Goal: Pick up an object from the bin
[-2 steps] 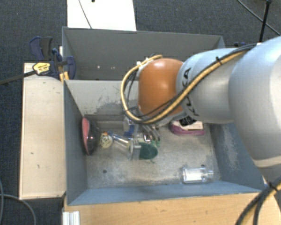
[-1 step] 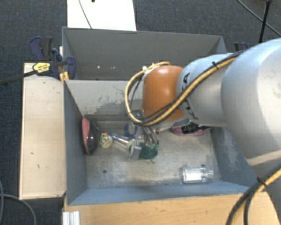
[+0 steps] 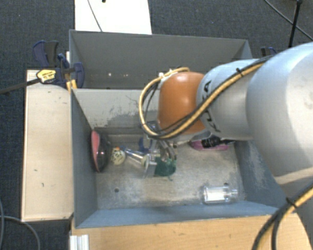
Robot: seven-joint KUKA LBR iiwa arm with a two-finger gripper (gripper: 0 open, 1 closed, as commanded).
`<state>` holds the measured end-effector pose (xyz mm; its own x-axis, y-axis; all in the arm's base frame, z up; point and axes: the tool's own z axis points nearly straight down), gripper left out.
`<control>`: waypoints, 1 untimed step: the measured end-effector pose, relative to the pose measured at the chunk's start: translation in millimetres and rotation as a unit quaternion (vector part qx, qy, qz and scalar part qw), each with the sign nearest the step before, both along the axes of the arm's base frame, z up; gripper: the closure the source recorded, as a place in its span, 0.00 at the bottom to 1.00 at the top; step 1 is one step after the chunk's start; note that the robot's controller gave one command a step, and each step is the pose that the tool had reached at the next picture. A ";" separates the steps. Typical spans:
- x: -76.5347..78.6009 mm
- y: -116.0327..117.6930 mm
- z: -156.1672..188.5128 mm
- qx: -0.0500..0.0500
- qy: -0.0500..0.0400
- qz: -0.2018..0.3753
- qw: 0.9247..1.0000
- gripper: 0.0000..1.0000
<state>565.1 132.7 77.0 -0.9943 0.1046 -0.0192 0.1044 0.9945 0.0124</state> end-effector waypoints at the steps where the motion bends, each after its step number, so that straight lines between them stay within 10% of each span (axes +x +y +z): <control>1: -0.2 0.5 -0.5 0.000 0.001 -0.002 1.000 1.00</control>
Offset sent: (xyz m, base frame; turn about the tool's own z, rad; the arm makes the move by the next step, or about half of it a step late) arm 0.0000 0.0000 0.0000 0.0000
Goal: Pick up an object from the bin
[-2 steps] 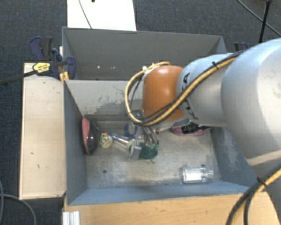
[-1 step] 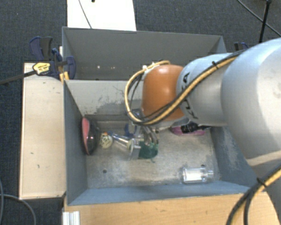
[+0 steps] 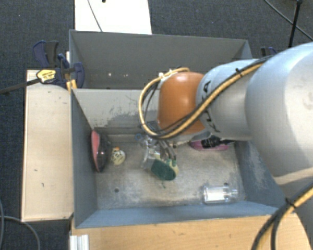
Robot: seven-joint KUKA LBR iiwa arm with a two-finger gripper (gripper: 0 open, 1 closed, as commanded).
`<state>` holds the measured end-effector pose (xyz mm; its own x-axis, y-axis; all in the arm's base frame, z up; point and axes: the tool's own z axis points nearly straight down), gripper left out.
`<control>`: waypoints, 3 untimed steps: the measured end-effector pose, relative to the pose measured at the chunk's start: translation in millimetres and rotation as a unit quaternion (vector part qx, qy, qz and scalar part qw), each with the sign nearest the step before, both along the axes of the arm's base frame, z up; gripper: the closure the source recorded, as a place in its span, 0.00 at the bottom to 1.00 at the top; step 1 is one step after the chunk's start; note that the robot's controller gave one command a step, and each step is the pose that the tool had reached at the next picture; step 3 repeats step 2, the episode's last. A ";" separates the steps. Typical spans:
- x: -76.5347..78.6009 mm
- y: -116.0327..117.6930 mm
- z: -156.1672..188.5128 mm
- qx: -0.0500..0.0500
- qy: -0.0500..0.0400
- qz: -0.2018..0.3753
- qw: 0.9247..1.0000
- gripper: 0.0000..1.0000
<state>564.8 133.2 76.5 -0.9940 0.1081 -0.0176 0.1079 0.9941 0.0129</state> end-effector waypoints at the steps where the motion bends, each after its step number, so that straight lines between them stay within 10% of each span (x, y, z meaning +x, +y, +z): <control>1: 1.0 0.3 32.4 -0.005 0.007 0.000 1.000 1.00; 3: 1.9 0.3 40.2 -0.005 0.007 -0.001 1.000 1.00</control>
Offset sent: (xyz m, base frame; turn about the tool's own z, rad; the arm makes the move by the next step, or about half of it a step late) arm -0.0002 0.0000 0.0301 -0.0001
